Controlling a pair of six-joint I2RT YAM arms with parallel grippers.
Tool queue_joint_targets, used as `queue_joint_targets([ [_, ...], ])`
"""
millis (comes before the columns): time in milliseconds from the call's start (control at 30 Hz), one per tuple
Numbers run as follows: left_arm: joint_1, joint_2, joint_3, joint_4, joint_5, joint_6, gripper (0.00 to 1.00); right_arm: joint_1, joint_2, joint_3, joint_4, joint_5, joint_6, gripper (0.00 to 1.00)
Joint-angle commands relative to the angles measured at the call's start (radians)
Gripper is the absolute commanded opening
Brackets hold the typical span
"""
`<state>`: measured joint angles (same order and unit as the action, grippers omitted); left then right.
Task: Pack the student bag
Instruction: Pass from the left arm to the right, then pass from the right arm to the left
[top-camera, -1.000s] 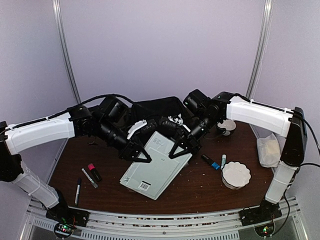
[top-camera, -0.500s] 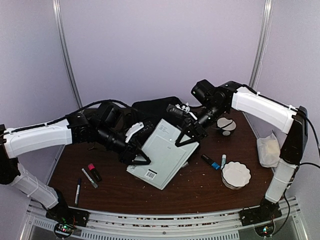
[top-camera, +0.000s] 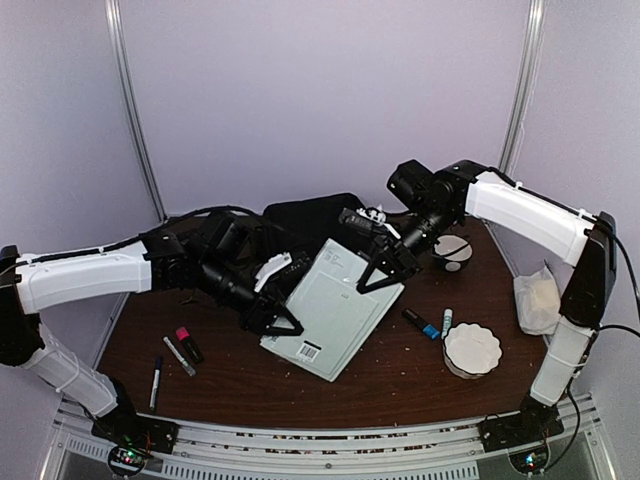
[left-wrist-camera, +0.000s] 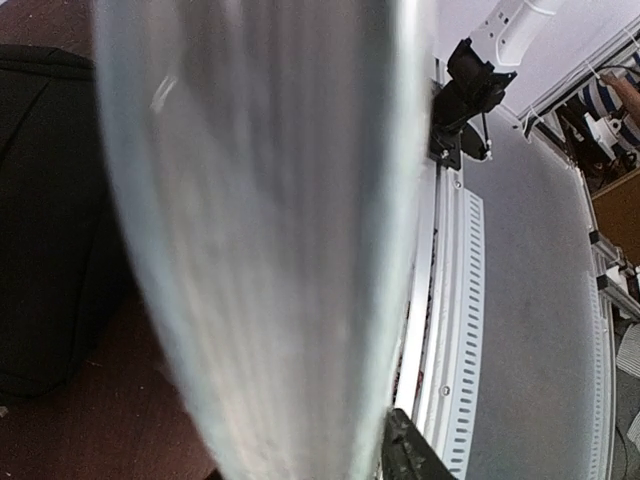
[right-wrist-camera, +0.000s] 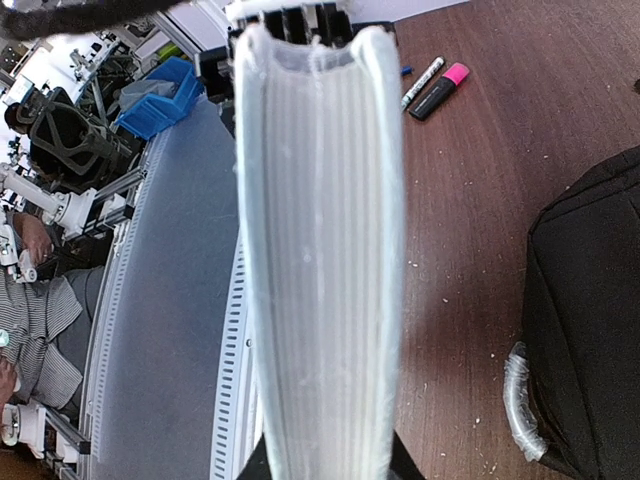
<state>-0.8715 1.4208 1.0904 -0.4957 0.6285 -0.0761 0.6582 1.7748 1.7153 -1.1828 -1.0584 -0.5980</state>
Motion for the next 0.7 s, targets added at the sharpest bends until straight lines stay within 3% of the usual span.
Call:
queue_joint_targets([
  [0,0.000,0.005,-0.022,0.045,-0.005,0.003,0.40,-0.017,-0.019,0.059,0.021,-0.134,0.009,0.00],
  [133,0.000,0.022,-0.017,0.048,0.006,0.004,0.37,-0.020,-0.013,0.059,0.014,-0.144,0.005,0.00],
  [333,0.000,0.024,-0.023,0.082,0.050,-0.008,0.13,-0.022,0.003,0.059,0.043,-0.113,0.033,0.02],
  [433,0.006,0.008,-0.042,0.111,0.059,-0.031,0.00,-0.039,0.014,0.064,0.043,-0.095,0.018,0.24],
  [500,0.021,-0.018,-0.066,0.131,0.065,-0.061,0.00,-0.070,0.016,0.074,0.028,-0.059,-0.007,0.35],
  [667,0.124,-0.129,-0.145,0.171,0.032,-0.184,0.00,-0.133,-0.017,0.052,0.086,0.103,-0.021,0.47],
])
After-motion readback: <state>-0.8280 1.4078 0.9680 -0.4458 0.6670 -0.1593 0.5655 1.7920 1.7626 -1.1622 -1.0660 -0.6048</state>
